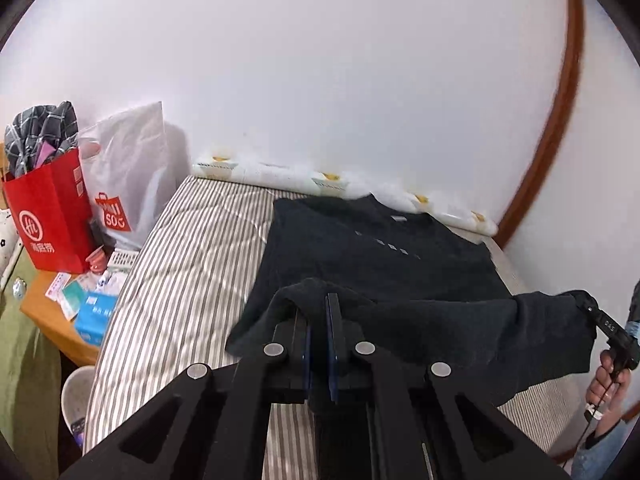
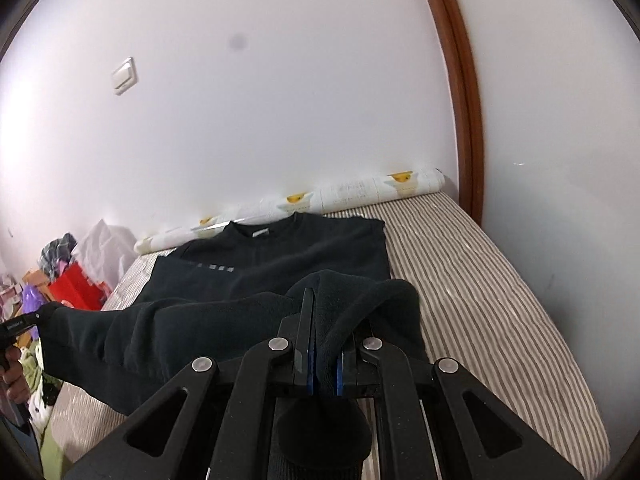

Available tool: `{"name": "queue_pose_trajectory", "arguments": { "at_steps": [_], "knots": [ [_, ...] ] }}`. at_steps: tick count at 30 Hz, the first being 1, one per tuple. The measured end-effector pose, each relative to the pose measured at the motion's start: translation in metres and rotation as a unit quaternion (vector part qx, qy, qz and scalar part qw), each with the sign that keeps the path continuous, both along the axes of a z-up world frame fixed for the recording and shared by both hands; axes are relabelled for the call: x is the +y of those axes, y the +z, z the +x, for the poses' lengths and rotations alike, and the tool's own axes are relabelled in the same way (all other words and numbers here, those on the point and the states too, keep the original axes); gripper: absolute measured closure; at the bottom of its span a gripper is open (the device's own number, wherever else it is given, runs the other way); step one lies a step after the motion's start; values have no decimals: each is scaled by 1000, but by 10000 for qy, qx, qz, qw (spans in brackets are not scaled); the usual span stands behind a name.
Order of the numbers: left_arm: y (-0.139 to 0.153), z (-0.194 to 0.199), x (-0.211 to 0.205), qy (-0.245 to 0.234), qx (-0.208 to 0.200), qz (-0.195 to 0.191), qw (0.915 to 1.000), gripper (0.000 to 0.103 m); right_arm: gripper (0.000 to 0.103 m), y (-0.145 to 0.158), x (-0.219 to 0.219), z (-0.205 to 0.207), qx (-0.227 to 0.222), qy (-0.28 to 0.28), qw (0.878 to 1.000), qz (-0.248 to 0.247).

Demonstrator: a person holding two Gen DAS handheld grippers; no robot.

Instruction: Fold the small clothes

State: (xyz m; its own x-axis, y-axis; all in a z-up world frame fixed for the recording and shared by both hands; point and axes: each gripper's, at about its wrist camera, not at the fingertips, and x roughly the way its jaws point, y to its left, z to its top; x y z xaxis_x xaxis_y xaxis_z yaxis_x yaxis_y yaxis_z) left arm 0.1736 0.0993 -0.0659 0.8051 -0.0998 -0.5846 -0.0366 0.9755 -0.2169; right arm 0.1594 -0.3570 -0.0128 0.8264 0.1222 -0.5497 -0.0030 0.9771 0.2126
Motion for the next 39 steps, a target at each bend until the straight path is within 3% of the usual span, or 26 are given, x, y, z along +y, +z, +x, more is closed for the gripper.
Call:
{"name": "queue_pose_trajectory", "arguments": {
  "at_steps": [5, 11, 15, 22, 24, 28, 29, 31, 34, 36, 39],
  "knots": [
    [-15, 63, 4, 195, 192, -8, 9996, 96, 96, -10, 3, 60, 182, -82, 9998, 68],
    [-54, 125, -1, 310, 664, 283, 9969, 96, 96, -40, 13, 118, 442, -151, 9983, -346],
    [-72, 144, 1, 338, 828, 366, 9953, 96, 96, -69, 15, 154, 746, -203, 9951, -609],
    [-97, 159, 2, 339, 1100, 465, 9923, 93, 96, -108, 6, 190, 1366, -262, 9887, -566],
    [-99, 159, 3, 352, 1108, 397, 9924, 92, 92, -108, 6, 188, 1451, -203, 9879, -510],
    [-92, 147, 3, 188, 1102, 376, 9930, 72, 59, -91, 2, 165, 1509, 157, 9878, -349],
    [-90, 140, 3, 99, 1072, 383, 9934, 69, 56, -85, 1, 154, 1377, 229, 9895, -363],
    [-88, 125, 5, 4, 998, 377, 9943, 59, 55, -72, -3, 126, 1081, 236, 9926, -505],
    [-88, 99, 14, -41, 906, 252, 9956, 51, 55, -62, -18, 93, 921, 166, 9942, -538],
    [-90, 83, 22, -10, 892, 123, 9959, 50, 55, -63, -32, 79, 957, -53, 9940, -523],
    [-96, 60, 35, 54, 925, -29, 9957, 47, 56, -77, -55, 70, 1231, -368, 9917, -45]
  ]
}}
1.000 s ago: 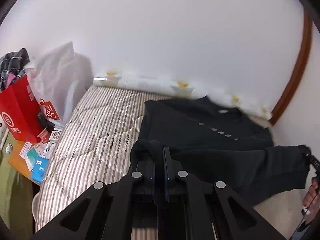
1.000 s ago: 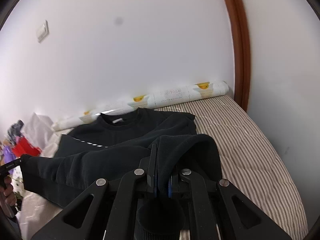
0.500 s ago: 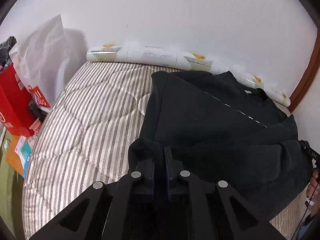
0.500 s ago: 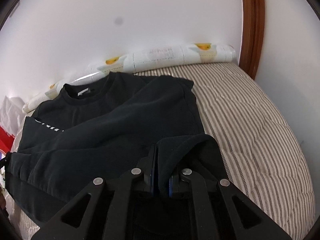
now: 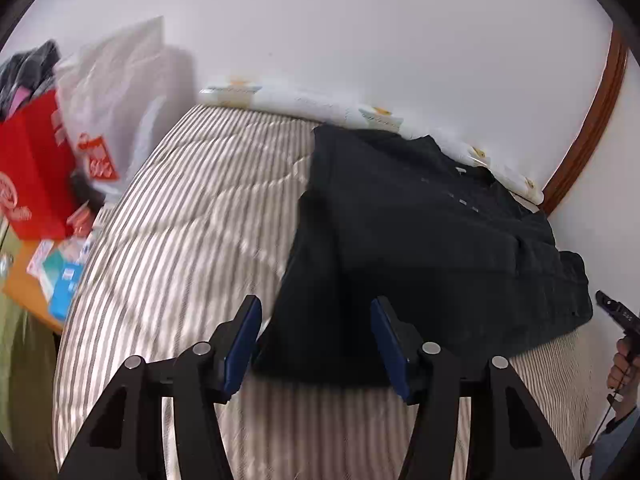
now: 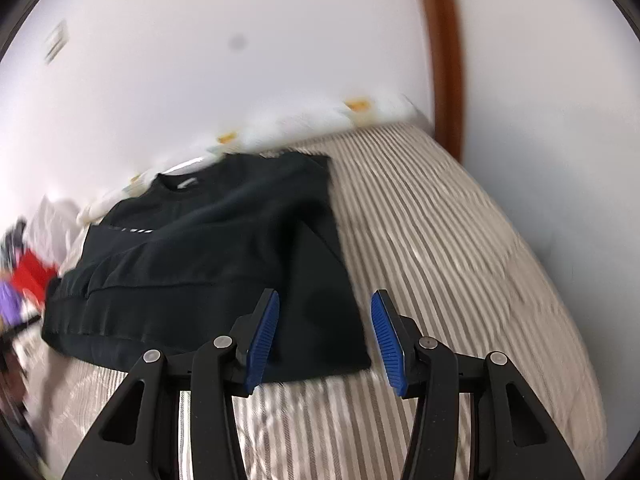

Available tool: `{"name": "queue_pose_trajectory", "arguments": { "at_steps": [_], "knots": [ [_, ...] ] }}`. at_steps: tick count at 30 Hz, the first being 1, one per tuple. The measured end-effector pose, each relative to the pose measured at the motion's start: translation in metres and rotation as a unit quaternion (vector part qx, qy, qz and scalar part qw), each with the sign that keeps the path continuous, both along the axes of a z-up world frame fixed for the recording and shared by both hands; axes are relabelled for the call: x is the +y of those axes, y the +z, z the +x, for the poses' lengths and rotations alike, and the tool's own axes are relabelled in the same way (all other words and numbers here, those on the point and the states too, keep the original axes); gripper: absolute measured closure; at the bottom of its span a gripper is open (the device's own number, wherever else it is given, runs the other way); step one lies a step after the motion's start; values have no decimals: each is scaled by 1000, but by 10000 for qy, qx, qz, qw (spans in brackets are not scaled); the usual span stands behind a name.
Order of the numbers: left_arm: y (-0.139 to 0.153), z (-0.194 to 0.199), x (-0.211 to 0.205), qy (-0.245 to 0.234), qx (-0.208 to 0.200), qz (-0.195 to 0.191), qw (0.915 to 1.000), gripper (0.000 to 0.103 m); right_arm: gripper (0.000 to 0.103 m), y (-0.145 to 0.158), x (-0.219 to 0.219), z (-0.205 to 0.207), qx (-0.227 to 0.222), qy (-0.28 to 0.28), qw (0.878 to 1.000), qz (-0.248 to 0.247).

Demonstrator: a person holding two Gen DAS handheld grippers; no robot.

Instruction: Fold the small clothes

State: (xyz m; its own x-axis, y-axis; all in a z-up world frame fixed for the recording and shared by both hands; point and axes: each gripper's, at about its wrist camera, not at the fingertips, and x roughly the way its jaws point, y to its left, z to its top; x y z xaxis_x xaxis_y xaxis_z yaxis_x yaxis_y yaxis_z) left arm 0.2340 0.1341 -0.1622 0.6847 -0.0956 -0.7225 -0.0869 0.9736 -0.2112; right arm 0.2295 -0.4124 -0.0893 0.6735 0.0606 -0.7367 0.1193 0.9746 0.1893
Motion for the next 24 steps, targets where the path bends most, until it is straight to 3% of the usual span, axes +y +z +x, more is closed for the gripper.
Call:
{"name": "queue_pose_trajectory", "arguments": {
  "at_steps": [4, 7, 15, 18, 19, 22, 24],
  "knots": [
    [-12, -17, 8, 36, 161, 31, 9999, 45, 57, -17, -9, 0, 128, -129, 9997, 179],
    [-18, -22, 11, -128, 164, -265, 9994, 44, 57, -27, -10, 6, 90, -72, 9993, 361],
    [-35, 9, 12, -100, 219, -634, 9977, 44, 57, -41, -7, 32, 229, -28, 9971, 726],
    [-37, 16, 9, -63, 176, -635, 9978, 55, 57, -44, 2, 37, 273, 45, 9981, 548],
    [-38, 18, 8, -41, 163, -645, 9978, 63, 59, -44, 3, 37, 271, 64, 9982, 525],
    [-41, 20, 5, -85, 193, -703, 9973, 85, 80, -41, 3, 32, 176, 211, 9974, 662],
    [-36, 16, -2, -106, 169, -510, 9985, 88, 86, -36, 8, 26, 88, 257, 9985, 471]
  ]
}}
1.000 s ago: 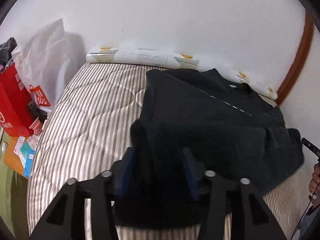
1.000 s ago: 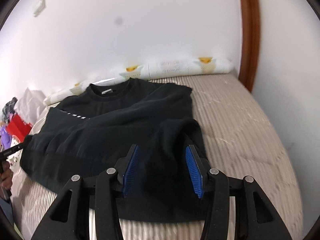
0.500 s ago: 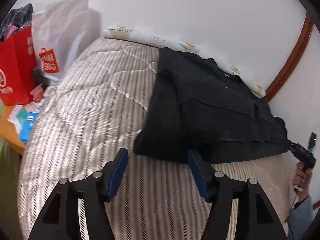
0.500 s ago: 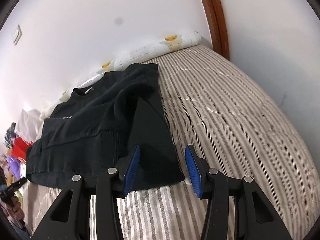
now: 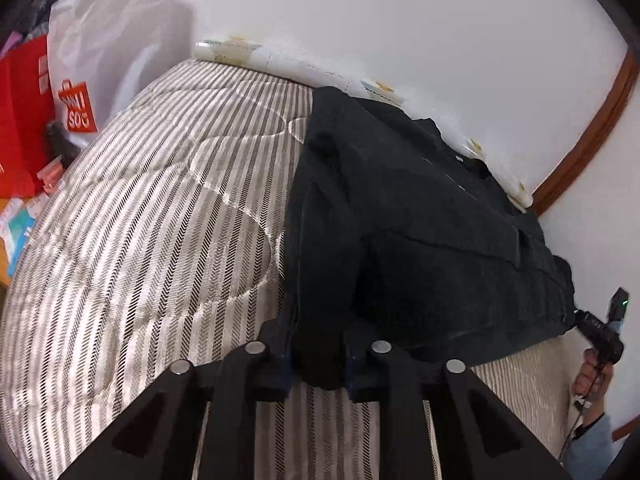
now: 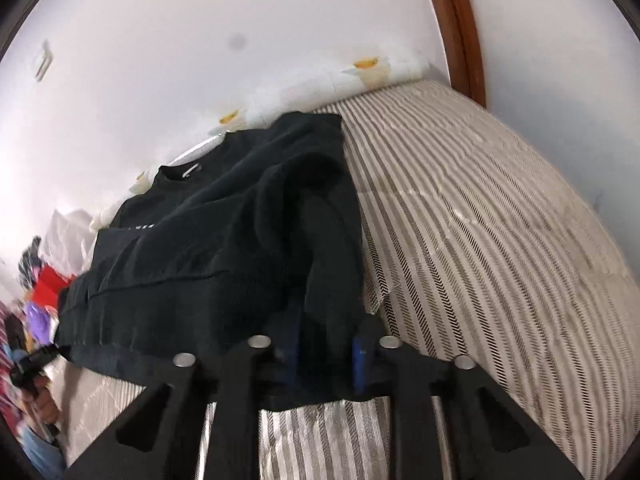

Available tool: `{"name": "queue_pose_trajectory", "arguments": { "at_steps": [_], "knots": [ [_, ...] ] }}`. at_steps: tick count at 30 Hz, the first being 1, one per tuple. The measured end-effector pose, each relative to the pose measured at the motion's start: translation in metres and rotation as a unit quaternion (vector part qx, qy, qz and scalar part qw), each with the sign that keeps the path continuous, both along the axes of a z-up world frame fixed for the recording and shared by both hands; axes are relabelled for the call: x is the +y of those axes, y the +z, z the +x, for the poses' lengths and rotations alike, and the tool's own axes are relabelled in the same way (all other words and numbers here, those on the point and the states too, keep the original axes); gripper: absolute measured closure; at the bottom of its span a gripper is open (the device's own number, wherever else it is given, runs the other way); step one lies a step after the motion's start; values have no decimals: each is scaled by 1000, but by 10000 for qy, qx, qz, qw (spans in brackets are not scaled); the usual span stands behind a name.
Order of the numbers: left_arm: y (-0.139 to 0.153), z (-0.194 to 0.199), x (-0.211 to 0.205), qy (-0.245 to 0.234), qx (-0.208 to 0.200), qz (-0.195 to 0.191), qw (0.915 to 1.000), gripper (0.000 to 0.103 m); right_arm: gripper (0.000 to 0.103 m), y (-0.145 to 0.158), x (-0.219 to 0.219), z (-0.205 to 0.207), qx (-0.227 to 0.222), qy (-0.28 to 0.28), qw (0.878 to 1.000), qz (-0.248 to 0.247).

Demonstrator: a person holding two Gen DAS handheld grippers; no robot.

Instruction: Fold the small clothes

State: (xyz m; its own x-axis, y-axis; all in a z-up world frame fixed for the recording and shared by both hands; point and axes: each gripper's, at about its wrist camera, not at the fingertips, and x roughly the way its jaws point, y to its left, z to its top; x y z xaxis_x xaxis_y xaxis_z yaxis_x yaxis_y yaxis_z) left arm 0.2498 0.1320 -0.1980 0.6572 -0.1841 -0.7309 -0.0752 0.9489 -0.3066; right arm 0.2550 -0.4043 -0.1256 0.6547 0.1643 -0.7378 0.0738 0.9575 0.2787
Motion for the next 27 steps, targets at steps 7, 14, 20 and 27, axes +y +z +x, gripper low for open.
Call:
{"name": "queue_pose_trajectory", "arguments": {
  "at_steps": [7, 14, 20, 27],
  "knots": [
    [15, -39, -7, -150, -156, 236, 9995, 90, 89, 13, 5, -40, -119, -82, 9999, -51],
    [11, -100, -15, -244, -138, 491, 9984, 89, 89, 14, 6, -102, -93, -26, 9999, -138],
    [7, -131, -19, -244, -89, 472, 9985, 88, 82, 20, 9, -134, -31, -305, 9981, -541],
    [18, -156, -16, -5, -186, 578, 9982, 80, 78, 60, 39, -175, -375, -308, 9932, -1059]
  ]
}}
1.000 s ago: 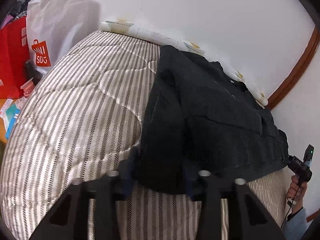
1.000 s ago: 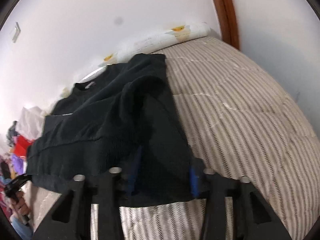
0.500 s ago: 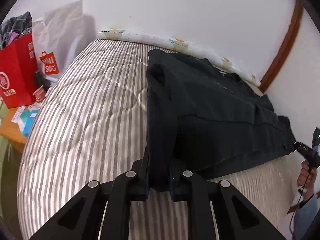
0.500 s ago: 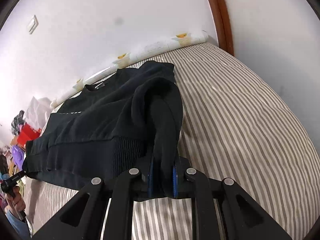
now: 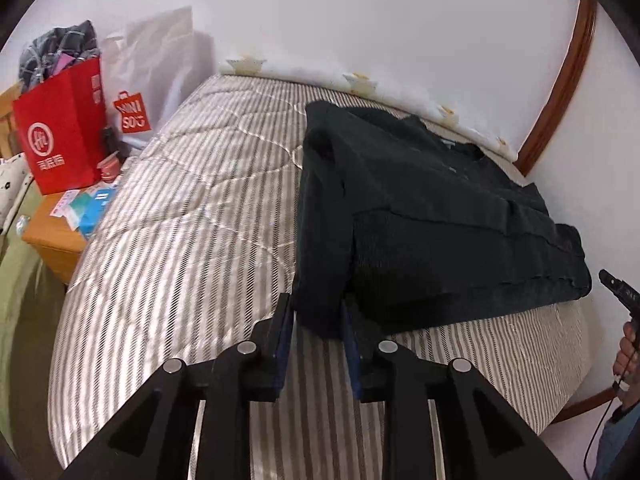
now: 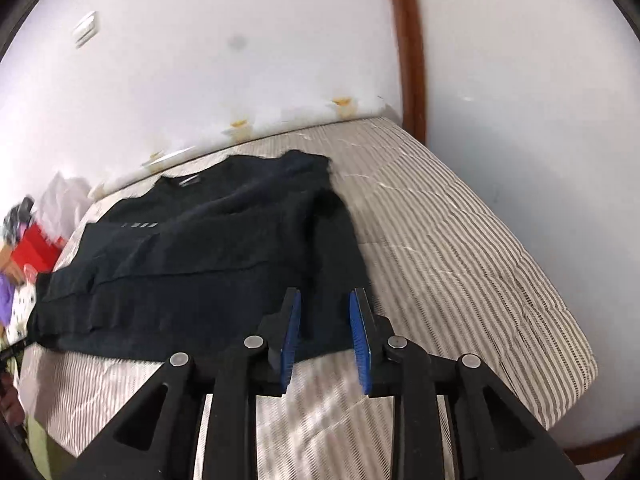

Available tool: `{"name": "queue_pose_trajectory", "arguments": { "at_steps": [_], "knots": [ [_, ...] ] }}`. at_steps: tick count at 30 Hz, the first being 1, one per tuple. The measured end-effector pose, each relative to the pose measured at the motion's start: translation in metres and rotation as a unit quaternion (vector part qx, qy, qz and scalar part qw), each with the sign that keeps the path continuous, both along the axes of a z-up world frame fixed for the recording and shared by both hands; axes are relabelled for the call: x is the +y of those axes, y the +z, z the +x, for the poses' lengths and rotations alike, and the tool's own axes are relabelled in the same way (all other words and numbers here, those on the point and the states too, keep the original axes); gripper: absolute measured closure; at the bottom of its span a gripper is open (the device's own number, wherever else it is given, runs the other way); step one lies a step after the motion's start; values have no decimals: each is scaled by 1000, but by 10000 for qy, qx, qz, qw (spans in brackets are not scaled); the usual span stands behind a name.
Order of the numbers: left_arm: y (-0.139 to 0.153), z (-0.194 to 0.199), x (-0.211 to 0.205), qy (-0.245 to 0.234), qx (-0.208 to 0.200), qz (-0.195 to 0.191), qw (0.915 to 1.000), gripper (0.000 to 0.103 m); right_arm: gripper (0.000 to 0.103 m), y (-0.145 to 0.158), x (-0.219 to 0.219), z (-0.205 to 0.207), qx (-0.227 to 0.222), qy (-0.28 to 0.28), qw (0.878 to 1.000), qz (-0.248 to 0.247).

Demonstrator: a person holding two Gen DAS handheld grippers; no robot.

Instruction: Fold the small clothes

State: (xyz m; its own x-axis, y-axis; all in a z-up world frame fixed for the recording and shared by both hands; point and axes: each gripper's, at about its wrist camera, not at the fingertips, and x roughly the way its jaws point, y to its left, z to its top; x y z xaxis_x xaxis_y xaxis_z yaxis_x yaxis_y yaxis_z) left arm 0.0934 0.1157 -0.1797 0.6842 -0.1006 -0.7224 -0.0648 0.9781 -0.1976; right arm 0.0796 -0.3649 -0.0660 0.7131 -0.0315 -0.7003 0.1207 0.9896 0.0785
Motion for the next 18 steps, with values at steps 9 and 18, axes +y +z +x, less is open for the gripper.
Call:
{"name": "queue_pose_trajectory", "arguments": {
  "at_steps": [9, 18],
  "knots": [
    [6, -37, -19, -423, -345, 12, 9985, 76, 83, -28, 68, -11, 289, 933, 9952, 41],
    [2, -16, -55, -786, -280, 31, 9965, 88, 90, -52, 84, 18, 485, 906, 9947, 68]
  ]
}}
